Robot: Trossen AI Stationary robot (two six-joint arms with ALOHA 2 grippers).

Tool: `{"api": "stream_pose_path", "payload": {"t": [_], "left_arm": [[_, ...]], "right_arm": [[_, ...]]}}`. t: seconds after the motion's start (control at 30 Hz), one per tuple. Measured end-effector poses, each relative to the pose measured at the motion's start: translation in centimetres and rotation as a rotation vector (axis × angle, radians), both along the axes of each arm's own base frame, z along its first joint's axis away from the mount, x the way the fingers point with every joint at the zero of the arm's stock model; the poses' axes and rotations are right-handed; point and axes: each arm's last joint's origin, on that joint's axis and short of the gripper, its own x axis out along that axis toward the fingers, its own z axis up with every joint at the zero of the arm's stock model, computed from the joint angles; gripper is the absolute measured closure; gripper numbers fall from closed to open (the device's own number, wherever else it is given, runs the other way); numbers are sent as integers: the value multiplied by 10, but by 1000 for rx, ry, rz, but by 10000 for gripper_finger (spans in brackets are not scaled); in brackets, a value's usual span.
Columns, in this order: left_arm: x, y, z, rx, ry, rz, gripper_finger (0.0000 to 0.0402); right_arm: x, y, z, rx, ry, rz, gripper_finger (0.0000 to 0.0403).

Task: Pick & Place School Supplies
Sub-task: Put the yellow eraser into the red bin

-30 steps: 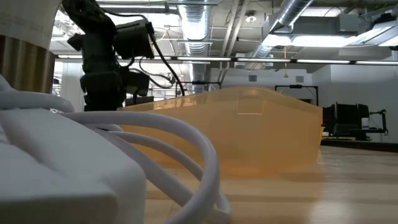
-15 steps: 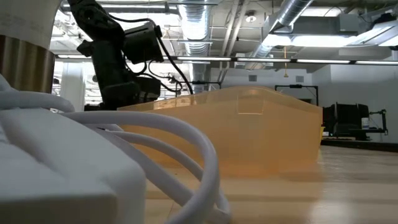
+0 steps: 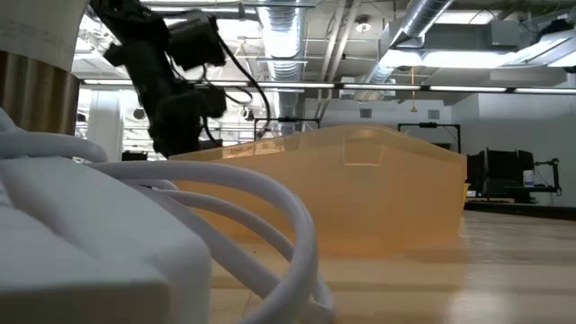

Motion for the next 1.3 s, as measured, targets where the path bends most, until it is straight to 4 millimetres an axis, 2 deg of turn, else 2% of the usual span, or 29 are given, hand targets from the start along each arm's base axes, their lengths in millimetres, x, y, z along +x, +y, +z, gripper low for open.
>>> {"api": "stream_pose_path", "payload": {"t": [0.17,0.27,0.43,0.53,0.67,0.83,0.97,1.1,1.2,1.3], "left_arm": [[-19,2,27,-9,-48,27,360],[-28,-6,38,-61,-70,-6,361],[-46,-40,57,-170,-103,-191,367],[-57,-64,65,-239,-117,-277,401],[-68,-91,73,-326,-129,-324,397],[-77,-115,72,-371,-97,-345,398],[-75,-120,68,-339,-81,-354,399],[-68,-113,62,-268,-65,-406,394],[-60,-103,56,-227,-47,-389,367],[-53,-93,49,-172,-16,-417,322]], "right_arm": [[0,0,0,-8,2,4,239],[0,0,0,-24,5,11,239],[0,0,0,-28,6,11,239],[0,0,0,-33,8,13,239],[0,0,0,-33,8,14,239],[0,0,0,-47,11,19,239],[0,0,0,-47,10,19,239],[0,0,1,-44,-1,16,239],[0,0,2,-28,-11,9,239],[0,0,2,-14,-14,6,239]]}}
